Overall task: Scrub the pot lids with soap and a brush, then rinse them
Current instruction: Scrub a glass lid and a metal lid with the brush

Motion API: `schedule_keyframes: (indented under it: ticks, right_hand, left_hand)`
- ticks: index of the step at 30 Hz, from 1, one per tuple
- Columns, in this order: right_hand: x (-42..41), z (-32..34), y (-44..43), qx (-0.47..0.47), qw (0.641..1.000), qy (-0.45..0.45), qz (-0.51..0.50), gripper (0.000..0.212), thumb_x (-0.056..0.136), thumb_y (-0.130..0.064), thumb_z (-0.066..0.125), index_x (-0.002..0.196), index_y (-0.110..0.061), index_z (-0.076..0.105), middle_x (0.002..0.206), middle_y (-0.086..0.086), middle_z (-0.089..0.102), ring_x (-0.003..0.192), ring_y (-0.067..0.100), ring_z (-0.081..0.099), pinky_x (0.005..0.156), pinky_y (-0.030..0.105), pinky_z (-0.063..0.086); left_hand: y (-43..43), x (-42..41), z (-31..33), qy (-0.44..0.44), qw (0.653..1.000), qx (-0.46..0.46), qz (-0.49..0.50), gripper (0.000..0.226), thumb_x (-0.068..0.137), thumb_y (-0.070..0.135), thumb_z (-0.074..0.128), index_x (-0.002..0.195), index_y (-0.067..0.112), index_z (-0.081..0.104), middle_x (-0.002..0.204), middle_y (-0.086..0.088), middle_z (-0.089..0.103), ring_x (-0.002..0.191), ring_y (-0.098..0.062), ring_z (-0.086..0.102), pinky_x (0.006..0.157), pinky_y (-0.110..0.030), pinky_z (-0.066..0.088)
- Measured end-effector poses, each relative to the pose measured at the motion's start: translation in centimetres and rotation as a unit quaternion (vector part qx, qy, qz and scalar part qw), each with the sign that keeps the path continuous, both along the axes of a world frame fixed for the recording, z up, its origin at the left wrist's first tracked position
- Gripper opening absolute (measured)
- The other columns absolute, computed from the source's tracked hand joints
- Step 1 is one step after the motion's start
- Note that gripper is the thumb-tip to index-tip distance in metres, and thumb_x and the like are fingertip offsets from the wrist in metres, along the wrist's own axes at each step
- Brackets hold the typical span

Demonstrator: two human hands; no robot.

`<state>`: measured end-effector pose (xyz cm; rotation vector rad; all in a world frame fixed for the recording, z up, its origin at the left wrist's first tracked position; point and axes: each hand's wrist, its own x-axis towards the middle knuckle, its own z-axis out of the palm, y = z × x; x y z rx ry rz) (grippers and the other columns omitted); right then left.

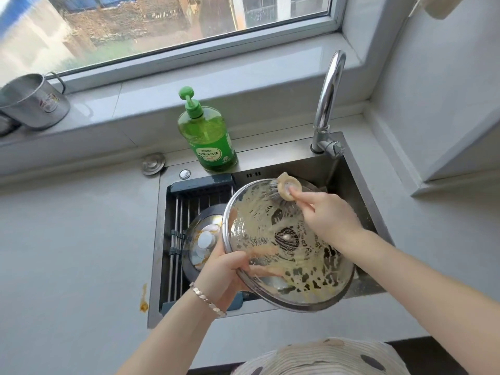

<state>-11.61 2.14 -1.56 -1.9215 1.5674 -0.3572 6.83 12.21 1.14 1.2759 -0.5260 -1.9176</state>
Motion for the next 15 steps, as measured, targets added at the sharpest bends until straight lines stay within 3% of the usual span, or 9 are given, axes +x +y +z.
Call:
schedule_keyframes:
  ticks: [2,6,9,11,12,15]
  right_hand:
    - [0.0,0.1,1.1,0.015,1.0,0.018,-0.009,0.039,0.098,-0.023,0.039,0.131,-0.04,0.05,0.095,0.001,0.069,0.078,0.021,0.057,0.06,0.027,0.036]
    - [3.2,1.6,4.0,-0.005,0.994,-0.067,0.09,0.042,0.097,-0.017,0.042,0.132,-0.04,0.047,0.055,-0.01,0.046,0.048,0.006,0.035,0.045,0.018,0.026]
    - [1.8,0.5,1.1,-0.006,0.999,-0.052,0.008,0.038,0.098,-0.021,0.04,0.131,-0.039,0.049,0.07,-0.005,0.062,0.055,0.01,0.045,0.048,0.023,0.034]
    - [1.0,0.2,0.1,0.019,0.998,-0.045,-0.044,0.036,0.098,-0.025,0.04,0.131,-0.036,0.051,0.096,0.002,0.07,0.076,0.019,0.058,0.063,0.031,0.047]
    - [1.3,0.3,0.3,0.027,0.997,-0.051,-0.051,0.036,0.099,-0.025,0.04,0.131,-0.035,0.051,0.1,0.003,0.07,0.083,0.022,0.06,0.068,0.032,0.048]
    - [3.1,1.5,1.7,0.0,0.995,-0.103,-0.018,0.037,0.099,-0.021,0.04,0.134,-0.031,0.048,0.071,-0.005,0.062,0.059,0.01,0.05,0.052,0.023,0.038]
  left_hand:
    - [-0.3,0.0,0.0,-0.004,1.0,-0.013,0.01,0.072,0.058,-0.008,0.04,0.116,0.034,0.043,0.108,-0.021,0.068,0.075,-0.041,0.069,0.057,-0.05,0.057]
    - [-0.8,-0.8,-0.5,-0.01,0.999,-0.044,0.001,0.078,0.059,-0.012,0.037,0.128,0.023,0.045,0.117,-0.022,0.063,0.092,-0.047,0.064,0.059,-0.049,0.057]
    - [-0.8,-0.9,-0.3,-0.001,1.0,-0.025,-0.013,0.072,0.06,-0.01,0.038,0.122,0.026,0.044,0.112,-0.022,0.066,0.082,-0.046,0.066,0.056,-0.052,0.057]
    - [-0.9,-0.9,-0.1,-0.028,0.999,-0.027,-0.024,0.066,0.061,-0.006,0.041,0.114,0.033,0.043,0.108,-0.018,0.068,0.078,-0.041,0.068,0.062,-0.056,0.053]
    - [-0.9,-1.0,-0.1,-0.037,0.998,-0.029,-0.03,0.064,0.062,-0.004,0.042,0.113,0.035,0.043,0.108,-0.017,0.069,0.079,-0.041,0.068,0.062,-0.055,0.054]
    - [-1.4,-1.3,0.1,-0.037,0.998,-0.031,-0.042,0.067,0.061,-0.005,0.042,0.119,0.029,0.047,0.11,-0.016,0.068,0.087,-0.045,0.066,0.056,-0.048,0.057]
